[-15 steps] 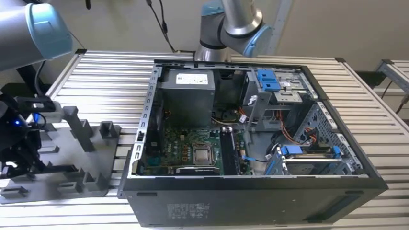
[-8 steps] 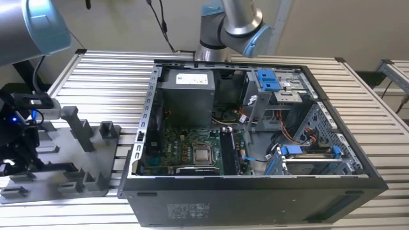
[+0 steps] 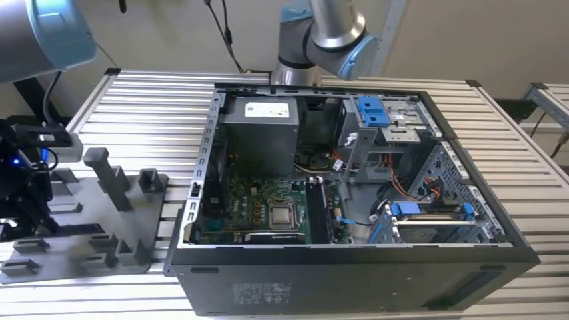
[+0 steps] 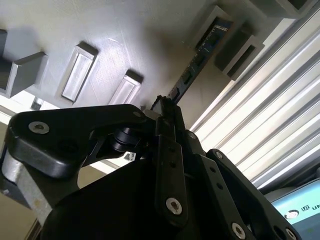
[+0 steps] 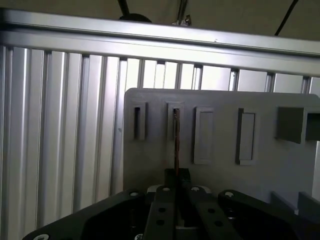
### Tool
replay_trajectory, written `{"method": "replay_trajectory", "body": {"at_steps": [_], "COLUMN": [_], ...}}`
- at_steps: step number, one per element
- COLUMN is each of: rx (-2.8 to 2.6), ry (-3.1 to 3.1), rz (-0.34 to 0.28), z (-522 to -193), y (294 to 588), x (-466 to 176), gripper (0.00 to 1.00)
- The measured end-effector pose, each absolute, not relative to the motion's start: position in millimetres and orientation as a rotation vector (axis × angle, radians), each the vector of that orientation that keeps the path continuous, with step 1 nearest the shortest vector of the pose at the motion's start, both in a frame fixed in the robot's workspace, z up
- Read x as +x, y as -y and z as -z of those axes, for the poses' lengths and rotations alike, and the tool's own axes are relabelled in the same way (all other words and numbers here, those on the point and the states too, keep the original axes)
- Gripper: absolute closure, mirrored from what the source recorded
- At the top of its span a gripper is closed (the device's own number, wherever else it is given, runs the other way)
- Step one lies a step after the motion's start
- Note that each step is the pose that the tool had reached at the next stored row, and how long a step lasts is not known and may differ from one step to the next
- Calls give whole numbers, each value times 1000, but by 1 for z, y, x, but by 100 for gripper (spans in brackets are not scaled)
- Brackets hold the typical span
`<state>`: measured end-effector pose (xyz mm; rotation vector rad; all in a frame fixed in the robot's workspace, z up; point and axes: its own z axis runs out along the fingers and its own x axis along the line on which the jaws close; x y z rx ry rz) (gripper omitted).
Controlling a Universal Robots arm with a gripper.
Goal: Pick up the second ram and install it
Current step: 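Pick up the second ram and move it above second insertion slot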
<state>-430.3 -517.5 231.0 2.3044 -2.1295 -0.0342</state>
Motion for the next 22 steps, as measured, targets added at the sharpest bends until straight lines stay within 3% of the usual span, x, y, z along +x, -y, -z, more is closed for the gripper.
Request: {"method": "replay_trajectory", "body": {"at_steps": [22], "rx": [2304], "ry": [2130], "rz": [34], "z": [-258], "y": [517], "x": [-430], "gripper": [86]}}
